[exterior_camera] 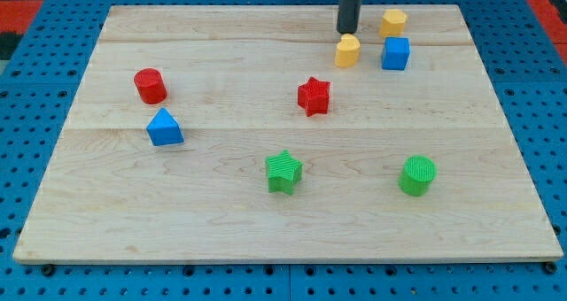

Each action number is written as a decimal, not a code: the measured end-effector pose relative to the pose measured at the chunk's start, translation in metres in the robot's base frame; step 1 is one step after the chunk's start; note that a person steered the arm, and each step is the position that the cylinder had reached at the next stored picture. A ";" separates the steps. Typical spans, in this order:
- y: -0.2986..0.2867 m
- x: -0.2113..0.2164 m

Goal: Move the yellow heart to the bottom of the blue cube

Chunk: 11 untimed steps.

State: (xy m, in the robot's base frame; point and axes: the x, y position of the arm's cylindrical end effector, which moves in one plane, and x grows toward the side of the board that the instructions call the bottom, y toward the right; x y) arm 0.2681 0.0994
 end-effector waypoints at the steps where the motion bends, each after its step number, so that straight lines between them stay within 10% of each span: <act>1: -0.012 0.029; 5: -0.091 0.072; 11: 0.009 0.087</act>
